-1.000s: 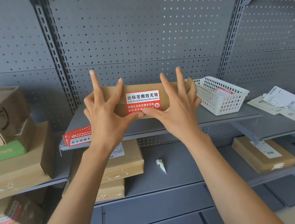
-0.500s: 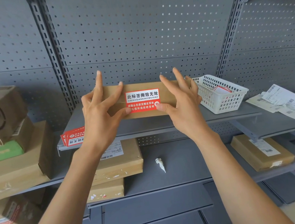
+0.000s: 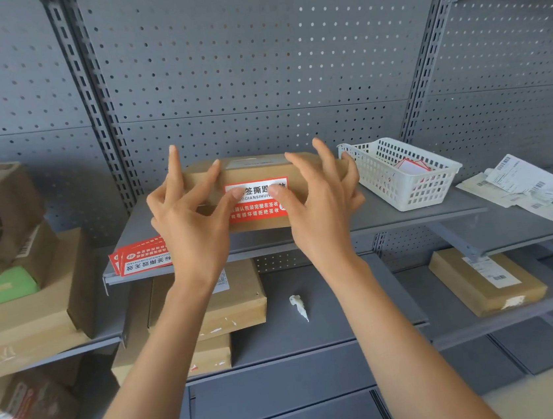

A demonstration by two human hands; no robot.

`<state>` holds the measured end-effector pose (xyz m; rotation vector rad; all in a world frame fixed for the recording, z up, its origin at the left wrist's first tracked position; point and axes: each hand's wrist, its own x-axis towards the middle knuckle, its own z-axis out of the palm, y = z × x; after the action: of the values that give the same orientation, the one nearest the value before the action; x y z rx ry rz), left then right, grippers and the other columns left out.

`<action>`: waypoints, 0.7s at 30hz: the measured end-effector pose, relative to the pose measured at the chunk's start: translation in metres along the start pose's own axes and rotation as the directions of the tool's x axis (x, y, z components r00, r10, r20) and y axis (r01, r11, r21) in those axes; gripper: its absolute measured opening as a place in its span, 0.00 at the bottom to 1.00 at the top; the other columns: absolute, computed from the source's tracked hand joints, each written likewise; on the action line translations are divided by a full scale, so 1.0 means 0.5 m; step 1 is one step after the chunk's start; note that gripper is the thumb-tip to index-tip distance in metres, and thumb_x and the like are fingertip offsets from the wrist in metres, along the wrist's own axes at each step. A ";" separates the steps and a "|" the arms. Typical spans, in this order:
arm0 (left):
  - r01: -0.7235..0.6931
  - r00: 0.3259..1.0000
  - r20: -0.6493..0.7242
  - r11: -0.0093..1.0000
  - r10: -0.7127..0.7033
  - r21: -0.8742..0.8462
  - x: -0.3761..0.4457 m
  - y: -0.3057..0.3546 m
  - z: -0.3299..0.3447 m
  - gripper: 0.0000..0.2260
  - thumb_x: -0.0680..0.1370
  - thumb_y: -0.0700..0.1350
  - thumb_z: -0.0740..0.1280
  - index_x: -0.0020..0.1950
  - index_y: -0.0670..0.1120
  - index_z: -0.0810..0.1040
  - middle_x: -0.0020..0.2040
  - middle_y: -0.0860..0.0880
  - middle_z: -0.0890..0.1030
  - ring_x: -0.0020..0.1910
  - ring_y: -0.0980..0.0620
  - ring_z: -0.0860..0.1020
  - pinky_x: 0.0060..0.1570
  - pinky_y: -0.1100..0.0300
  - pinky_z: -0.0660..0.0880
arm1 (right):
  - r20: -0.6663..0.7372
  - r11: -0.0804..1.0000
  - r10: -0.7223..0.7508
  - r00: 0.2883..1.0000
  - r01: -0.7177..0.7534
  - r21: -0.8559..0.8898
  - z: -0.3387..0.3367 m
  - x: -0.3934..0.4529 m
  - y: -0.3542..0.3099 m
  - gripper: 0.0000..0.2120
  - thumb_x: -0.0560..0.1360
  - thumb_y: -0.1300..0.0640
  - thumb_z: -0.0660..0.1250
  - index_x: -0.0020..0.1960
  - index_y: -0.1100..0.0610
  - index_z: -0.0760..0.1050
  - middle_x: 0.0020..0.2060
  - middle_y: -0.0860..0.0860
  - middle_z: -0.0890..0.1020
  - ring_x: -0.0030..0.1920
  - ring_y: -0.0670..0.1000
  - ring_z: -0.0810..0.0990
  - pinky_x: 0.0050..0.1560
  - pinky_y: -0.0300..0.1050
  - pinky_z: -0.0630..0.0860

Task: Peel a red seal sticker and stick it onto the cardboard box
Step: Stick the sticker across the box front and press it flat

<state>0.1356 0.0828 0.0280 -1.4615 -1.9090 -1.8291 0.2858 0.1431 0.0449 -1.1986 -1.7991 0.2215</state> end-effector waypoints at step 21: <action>-0.068 0.986 0.156 0.992 0.051 0.109 -0.014 -0.050 -0.008 0.26 0.75 0.45 0.78 0.72 0.56 0.77 0.84 0.53 0.55 0.71 0.43 0.63 0.72 0.41 0.65 | 0.082 0.998 -0.029 0.996 0.025 0.050 -0.001 -0.020 0.045 0.25 0.76 0.52 0.74 0.71 0.43 0.75 0.80 0.45 0.63 0.81 0.59 0.53 0.70 0.67 0.59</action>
<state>0.1202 0.0806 0.0068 -1.6446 -1.9781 -1.5958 0.3013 0.1462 0.0261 -1.1442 -1.8695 0.3017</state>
